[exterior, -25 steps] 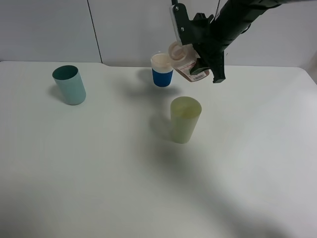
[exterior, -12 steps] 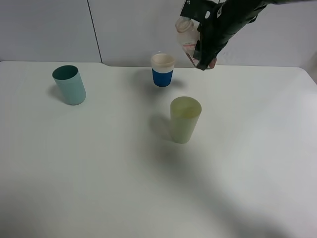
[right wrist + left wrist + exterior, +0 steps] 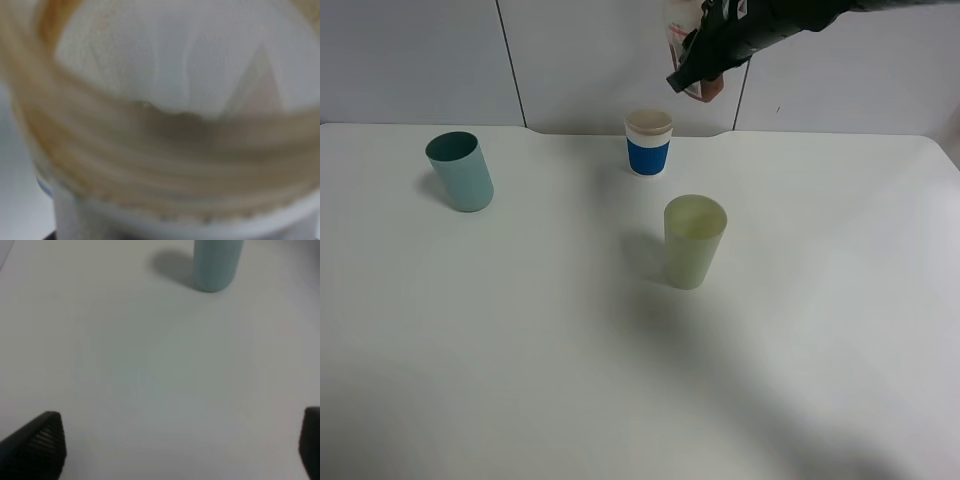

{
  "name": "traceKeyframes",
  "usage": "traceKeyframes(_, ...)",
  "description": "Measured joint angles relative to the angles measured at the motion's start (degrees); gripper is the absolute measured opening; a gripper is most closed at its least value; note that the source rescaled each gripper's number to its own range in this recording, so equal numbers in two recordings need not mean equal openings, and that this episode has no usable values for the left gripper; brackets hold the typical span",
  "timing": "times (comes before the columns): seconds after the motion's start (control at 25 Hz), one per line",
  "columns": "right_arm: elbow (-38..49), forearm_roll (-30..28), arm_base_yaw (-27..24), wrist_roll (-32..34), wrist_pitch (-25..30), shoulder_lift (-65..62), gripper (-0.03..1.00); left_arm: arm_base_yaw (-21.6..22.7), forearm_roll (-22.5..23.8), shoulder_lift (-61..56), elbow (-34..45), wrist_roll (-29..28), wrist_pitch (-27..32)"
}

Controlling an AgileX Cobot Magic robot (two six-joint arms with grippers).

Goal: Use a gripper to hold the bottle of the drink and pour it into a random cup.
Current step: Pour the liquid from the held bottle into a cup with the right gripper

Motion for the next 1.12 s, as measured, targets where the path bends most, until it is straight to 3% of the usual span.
traceKeyframes(0.12,0.0,-2.4,0.3,8.2,-1.7,0.0,0.02,0.0,0.3,0.0,0.0,0.0,0.0)
traceKeyframes(0.24,0.0,-4.0,0.3,12.4,-2.0,0.0,0.02,0.0,0.3,0.0,0.0,0.0,0.0)
traceKeyframes(0.72,0.2,-5.4,0.3,13.0,-2.5,0.0,0.02,0.0,0.0,0.0,0.0,0.0,0.0)
traceKeyframes(0.88,0.2,-15.8,0.9,20.1,-2.5,0.0,0.02,0.0,0.0,0.0,0.0,0.0,0.0)
traceKeyframes(1.0,0.2,-28.9,1.5,32.7,-3.3,0.0,0.02,0.0,0.3,0.0,0.0,0.0,0.0)
traceKeyframes(1.12,0.2,-43.1,1.9,49.6,-6.3,0.0,0.02,0.0,0.3,0.0,0.0,0.0,0.0)
